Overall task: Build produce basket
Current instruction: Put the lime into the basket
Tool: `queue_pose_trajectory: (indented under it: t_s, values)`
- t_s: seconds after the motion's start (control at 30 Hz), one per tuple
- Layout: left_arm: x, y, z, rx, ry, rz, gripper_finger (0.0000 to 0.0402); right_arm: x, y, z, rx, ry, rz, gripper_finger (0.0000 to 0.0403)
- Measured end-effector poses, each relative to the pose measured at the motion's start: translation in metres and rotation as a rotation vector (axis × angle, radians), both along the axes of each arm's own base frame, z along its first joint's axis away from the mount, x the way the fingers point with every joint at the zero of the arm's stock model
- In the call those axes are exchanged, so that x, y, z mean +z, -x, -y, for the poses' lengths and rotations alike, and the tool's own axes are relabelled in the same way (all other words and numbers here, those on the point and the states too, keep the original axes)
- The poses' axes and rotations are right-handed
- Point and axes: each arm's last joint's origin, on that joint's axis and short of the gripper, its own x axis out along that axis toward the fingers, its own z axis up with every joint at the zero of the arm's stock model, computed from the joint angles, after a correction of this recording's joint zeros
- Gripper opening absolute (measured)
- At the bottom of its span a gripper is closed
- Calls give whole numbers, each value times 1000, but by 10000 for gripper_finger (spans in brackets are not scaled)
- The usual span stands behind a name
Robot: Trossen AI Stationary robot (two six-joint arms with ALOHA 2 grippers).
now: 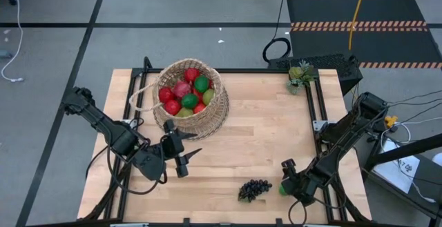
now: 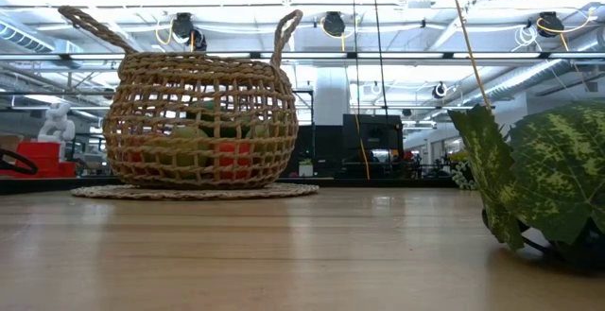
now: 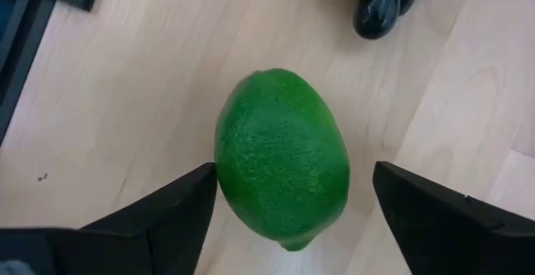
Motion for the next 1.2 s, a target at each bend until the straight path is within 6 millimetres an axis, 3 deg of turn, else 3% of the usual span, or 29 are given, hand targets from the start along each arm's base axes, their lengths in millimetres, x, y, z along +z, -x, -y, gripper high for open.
queue_pose_trajectory:
  t_s: [0.43, 0.77, 1.2]
  values:
    - [0, 0, 0, 4, 11, 7, 232, 3, -4, -5, 4, -57, 45, 221]
    - [1, 0, 0, 8, 23, 14, 232, 9, -5, -7, -91, -153, 33, 222]
    - [2, -1, 1, -6, 3, 15, 232, 55, -10, 8, -240, -362, 223, 219]
